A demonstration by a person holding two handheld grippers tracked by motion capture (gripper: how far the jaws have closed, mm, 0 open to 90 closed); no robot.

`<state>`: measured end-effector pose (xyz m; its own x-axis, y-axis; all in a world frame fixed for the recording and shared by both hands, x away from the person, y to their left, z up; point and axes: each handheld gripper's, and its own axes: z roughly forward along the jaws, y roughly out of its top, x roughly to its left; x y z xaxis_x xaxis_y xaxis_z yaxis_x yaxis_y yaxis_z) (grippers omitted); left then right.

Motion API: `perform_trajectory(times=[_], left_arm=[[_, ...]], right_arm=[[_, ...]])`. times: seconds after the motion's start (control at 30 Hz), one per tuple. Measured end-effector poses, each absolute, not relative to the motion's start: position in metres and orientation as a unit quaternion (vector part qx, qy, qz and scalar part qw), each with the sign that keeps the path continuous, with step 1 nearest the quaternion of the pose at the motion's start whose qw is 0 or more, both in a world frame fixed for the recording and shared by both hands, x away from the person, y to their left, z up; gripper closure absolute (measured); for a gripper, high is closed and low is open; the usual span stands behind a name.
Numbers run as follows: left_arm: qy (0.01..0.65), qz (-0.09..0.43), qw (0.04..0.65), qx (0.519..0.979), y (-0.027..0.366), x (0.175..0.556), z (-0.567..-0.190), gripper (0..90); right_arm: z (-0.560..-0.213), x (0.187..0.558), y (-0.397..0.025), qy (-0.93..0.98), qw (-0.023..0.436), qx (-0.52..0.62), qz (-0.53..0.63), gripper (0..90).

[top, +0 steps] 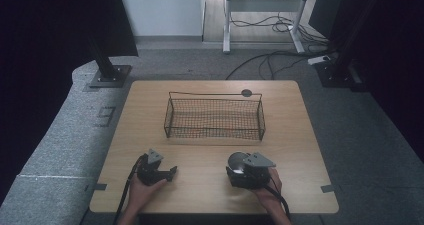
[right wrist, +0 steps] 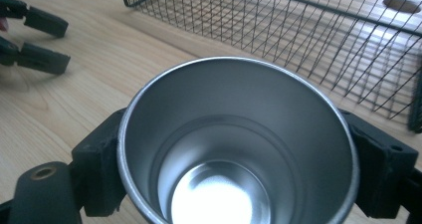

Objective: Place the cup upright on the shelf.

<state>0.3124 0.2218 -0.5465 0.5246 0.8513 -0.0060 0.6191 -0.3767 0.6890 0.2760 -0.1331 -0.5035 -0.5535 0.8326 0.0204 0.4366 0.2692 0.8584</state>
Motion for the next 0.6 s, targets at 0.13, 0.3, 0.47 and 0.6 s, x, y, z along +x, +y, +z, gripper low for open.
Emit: perform_trajectory(times=[0.13,0.3,0.47,0.6], left_arm=[[0.454,0.179,0.325,0.810,0.222,0.312,-0.547,17.0],[0.454,0.178,0.325,0.810,0.222,0.312,-0.547,17.0],[0.454,0.179,0.325,0.810,0.222,0.312,-0.547,17.0],[0.454,0.179,0.325,0.810,0.222,0.312,-0.547,17.0]], right_arm=[[-0.501,0.275,-0.136,0.761,0.228,0.417,0.441,13.6],[-0.495,0.274,-0.141,0.753,0.233,0.420,0.450,13.5],[-0.490,0.273,-0.144,0.748,0.236,0.420,0.456,13.6],[-0.487,0.271,-0.145,0.748,0.236,0.416,0.460,13.6]])
